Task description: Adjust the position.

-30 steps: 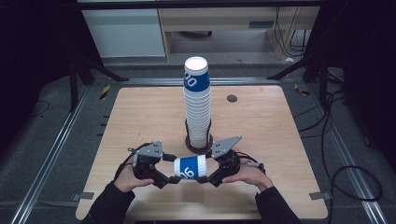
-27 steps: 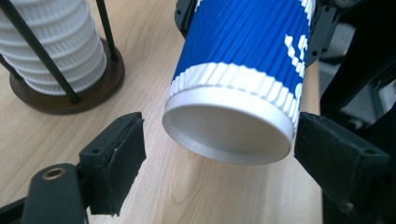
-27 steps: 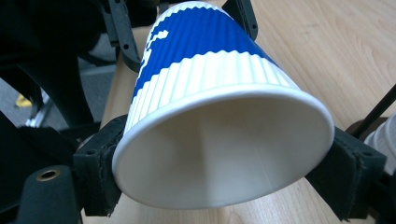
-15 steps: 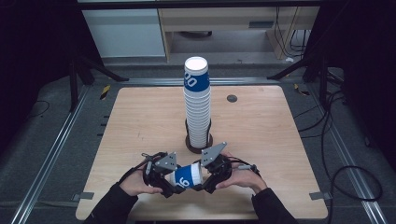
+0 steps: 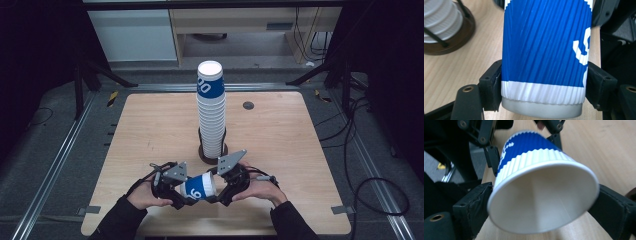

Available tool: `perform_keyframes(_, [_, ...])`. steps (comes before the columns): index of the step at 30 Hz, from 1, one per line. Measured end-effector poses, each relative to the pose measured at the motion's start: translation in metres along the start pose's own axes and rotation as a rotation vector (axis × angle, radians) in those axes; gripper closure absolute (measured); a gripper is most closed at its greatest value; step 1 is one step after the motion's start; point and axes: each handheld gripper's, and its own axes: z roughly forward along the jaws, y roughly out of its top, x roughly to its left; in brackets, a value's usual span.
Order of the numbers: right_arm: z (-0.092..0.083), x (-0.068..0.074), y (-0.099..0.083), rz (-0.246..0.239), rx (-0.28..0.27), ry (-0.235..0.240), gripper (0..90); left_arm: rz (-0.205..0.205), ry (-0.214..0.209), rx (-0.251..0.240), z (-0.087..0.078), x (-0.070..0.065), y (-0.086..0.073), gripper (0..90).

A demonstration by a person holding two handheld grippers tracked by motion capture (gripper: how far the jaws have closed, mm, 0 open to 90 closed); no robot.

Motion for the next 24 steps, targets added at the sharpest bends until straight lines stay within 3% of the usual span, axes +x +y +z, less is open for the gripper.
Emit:
perform_keyframes(5, [-0.015, -0.005, 0.002, 0.033, -0.085, -0.044, 9.0, -0.035, 0.027, -0.068, -0.011, 0.008, -0.006, 26.9])
perform_keyframes(8, [-0.023, -0.008, 0.002, 0.052, -0.131, -0.07, 9.3, -0.065, 0.05, -0.135, -0.019, 0.011, -0.008, 26.9])
perform_keyframes(15, [-0.033, -0.011, 0.002, 0.091, -0.207, -0.085, 9.2, -0.093, 0.062, -0.255, -0.029, 0.012, -0.008, 26.9])
perform_keyframes(20, [-0.033, -0.011, 0.003, 0.107, -0.252, -0.058, 9.2, -0.078, 0.053, -0.275, -0.026, 0.008, -0.003, 27.0])
perform_keyframes(24, [-0.03, -0.01, 0.004, 0.111, -0.255, -0.039, 9.0, -0.062, 0.052, -0.272, -0.022, 0.004, 0.0, 26.9])
